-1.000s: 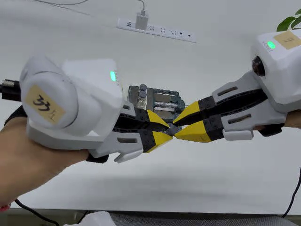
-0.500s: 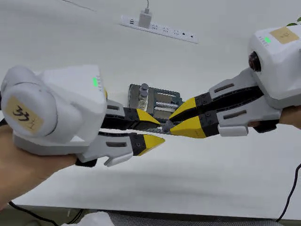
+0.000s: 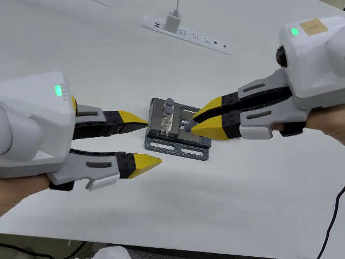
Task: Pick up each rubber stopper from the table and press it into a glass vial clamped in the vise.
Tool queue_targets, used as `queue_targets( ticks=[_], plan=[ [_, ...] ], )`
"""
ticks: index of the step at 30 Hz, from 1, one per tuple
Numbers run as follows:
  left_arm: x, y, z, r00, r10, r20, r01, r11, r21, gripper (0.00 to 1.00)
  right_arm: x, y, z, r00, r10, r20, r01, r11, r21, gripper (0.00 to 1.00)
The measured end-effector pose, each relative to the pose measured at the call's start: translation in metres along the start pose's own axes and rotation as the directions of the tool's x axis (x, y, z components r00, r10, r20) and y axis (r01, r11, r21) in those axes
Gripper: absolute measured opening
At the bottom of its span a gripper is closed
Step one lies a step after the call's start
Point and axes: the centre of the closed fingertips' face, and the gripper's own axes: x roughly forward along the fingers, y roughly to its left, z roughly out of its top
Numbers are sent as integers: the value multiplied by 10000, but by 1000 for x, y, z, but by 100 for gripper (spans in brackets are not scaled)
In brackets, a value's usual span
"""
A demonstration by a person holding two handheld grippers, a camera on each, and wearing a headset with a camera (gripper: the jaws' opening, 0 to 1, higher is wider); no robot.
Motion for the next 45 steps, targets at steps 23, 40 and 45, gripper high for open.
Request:
queue_targets(
  ticks=[23, 40, 45],
  plan=[
    [-11, 28, -30, 9992, 389, 135, -394, 9984, 399, 75, 52, -68, -27, 9746, -780, -2098, 878, 9954, 376, 6],
    [-9, 31, -41, 9998, 117, 178, -124, 9992, 371, 98, 87, -83, -64, 9381, -832, -3362, 896, 9960, 35, 6],
    [-7, 31, -41, 9997, 76, 217, -82, 9995, 298, 97, 87, -83, -66, 9359, -829, -3423, 916, 9958, 92, 6]
  ],
)
